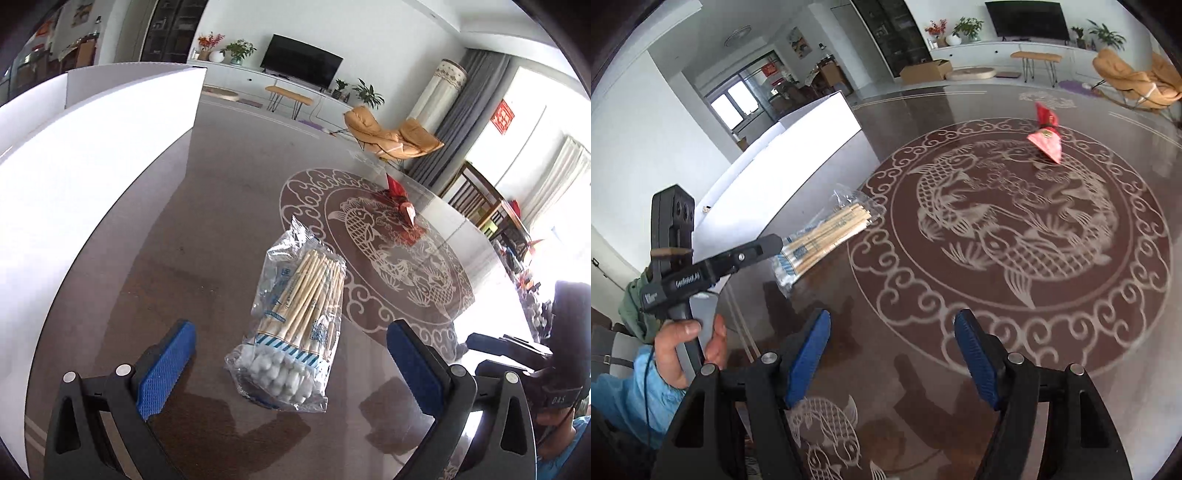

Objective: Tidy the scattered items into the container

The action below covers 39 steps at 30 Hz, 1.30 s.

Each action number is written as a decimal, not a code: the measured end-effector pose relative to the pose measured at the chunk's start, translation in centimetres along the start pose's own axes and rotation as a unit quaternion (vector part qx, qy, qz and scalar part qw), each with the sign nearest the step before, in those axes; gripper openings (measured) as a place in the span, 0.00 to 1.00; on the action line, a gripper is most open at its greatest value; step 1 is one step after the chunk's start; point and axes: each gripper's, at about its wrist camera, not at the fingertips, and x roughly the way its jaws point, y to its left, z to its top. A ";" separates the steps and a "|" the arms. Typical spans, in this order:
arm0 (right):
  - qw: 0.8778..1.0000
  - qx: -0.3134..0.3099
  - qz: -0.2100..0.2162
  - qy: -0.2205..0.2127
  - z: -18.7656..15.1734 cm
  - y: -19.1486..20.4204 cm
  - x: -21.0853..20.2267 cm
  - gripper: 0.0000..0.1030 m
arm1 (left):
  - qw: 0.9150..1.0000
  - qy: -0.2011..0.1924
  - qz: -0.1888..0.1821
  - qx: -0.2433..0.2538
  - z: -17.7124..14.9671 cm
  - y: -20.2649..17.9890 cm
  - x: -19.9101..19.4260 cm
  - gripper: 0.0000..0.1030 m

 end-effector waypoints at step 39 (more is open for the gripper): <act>0.973 -0.003 -0.228 -0.037 -1.4 -4.5 -1.8 0.29 | 0.983 0.050 0.108 0.140 -0.1 -4.2 3.8 1.00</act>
